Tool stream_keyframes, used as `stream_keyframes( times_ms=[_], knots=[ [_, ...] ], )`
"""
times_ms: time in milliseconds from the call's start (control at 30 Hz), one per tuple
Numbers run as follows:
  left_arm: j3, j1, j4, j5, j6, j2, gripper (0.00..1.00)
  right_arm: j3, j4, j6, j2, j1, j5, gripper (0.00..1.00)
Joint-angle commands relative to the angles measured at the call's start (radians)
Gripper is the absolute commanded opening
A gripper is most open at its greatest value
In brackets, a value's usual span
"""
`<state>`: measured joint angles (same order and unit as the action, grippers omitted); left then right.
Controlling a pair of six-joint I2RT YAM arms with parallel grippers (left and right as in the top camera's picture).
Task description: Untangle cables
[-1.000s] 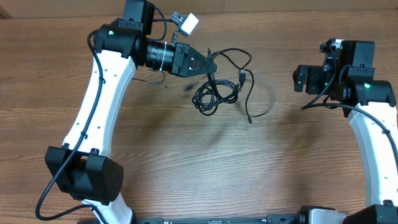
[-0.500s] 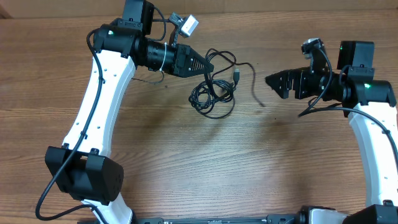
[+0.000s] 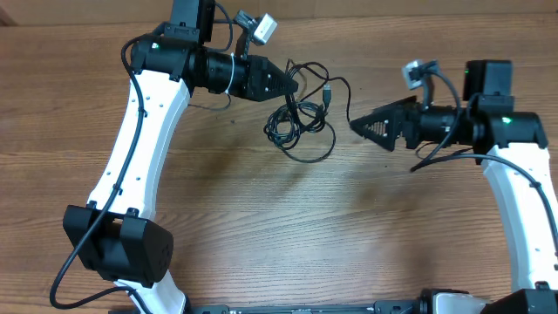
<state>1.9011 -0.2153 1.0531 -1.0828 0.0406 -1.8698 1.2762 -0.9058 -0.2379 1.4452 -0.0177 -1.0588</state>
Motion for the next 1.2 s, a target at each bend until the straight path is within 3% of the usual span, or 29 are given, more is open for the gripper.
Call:
stream_keyframes(
  times_ms=[0, 467, 800, 967, 1033, 1167],
  knots=[
    [0.016, -0.008, -0.022, -0.018, 0.054, 0.04, 0.04, 0.026, 0.005, -0.01, 0.005, 0.061, -0.034, 1.0],
    [0.016, -0.009, 0.037, -0.017, 0.068, 0.04, 0.04, 0.026, 0.122, -0.015, 0.005, 0.156, 0.134, 0.95],
    [0.016, -0.067, 0.039, -0.017, 0.068, 0.04, 0.04, 0.026, 0.138, -0.149, 0.005, 0.203, 0.141, 0.93],
    [0.016, -0.094, 0.024, -0.017, 0.068, 0.04, 0.04, 0.026, 0.138, -0.183, 0.005, 0.208, 0.159, 0.73],
    [0.016, -0.093, 0.023, -0.016, 0.068, 0.04, 0.04, 0.026, 0.138, -0.183, 0.005, 0.208, 0.18, 0.57],
    [0.016, -0.092, 0.021, -0.006, 0.068, 0.04, 0.04, 0.026, 0.133, -0.183, 0.005, 0.208, 0.183, 0.35]
  ],
)
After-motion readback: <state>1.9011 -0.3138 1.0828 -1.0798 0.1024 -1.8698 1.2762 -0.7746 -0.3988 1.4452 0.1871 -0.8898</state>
